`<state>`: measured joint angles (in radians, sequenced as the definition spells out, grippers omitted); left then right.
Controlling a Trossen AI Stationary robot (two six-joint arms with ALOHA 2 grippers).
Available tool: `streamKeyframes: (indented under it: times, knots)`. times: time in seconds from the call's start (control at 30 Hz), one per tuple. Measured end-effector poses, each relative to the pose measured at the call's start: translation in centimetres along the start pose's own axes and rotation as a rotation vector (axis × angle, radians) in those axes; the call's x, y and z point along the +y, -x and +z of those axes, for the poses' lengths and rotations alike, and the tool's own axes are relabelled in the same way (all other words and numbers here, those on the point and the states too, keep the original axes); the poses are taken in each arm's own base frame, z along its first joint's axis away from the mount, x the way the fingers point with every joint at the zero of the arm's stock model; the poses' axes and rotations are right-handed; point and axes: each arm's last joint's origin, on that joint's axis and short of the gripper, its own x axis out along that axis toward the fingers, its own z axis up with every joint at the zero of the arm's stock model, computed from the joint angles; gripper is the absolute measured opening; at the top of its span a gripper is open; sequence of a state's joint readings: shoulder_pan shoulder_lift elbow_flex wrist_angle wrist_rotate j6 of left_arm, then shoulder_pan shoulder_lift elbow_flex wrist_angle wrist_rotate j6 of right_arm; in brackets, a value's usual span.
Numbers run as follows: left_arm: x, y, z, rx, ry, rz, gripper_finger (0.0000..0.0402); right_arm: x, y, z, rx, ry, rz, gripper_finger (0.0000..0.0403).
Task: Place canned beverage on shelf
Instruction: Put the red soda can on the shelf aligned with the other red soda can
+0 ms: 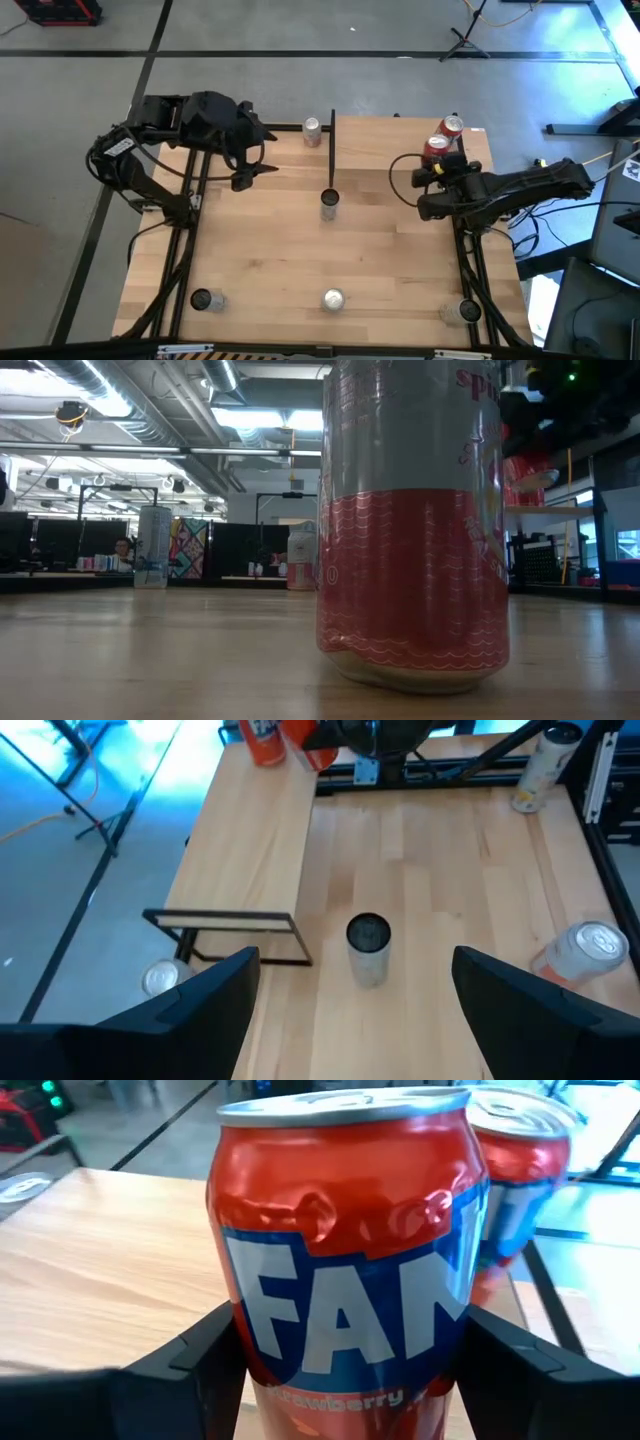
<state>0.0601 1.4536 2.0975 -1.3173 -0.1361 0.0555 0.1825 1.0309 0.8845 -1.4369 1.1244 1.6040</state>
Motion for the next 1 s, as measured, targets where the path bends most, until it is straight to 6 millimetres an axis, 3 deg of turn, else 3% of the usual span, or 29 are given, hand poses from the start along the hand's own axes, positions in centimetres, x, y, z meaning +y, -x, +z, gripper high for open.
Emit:
streamKeyframes:
  times: [0.3,0.77,1.0]
  knots:
    - [0.0,0.0,0.1,-0.011,-0.005,0.001,0.0319,-1.1,-1.1,-2.2,-0.063,-0.014,-0.053,0.0264]
    - [0.0,0.0,0.3,-0.027,0.002,0.005,0.0319,-2.0,-1.3,-2.3,-0.124,0.012,-0.082,0.0264]
    - [0.0,0.0,0.3,-0.027,0.002,0.005,0.0319,-3.2,-2.0,-3.8,-0.141,-0.073,-0.093,0.0264]
